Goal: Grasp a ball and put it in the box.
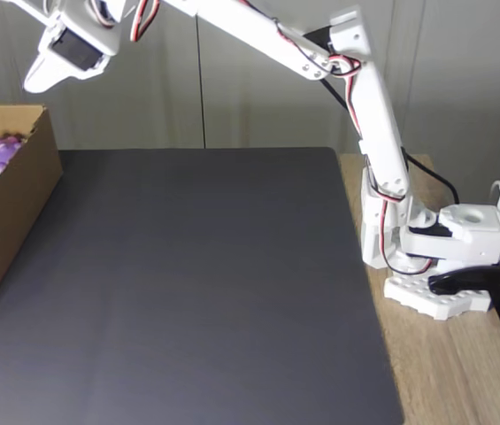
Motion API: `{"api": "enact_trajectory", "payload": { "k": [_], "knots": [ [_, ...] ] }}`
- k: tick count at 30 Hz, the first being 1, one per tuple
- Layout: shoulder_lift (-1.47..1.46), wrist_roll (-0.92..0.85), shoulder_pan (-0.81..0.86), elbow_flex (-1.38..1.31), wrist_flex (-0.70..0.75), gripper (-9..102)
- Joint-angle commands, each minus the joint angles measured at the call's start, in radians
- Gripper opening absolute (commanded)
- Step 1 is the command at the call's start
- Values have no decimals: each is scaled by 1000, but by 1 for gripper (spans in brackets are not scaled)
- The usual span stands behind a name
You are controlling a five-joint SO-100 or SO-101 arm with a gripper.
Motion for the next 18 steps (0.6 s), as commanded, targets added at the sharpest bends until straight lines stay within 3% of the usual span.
{"api": "enact_trajectory", "payload": {
  "k": [1,9,18],
  "knots": [
    [91,2,3,-41,44,0],
    [198,5,25,-25,146,0],
    [531,-11,29,374,81,0]
  ]
}}
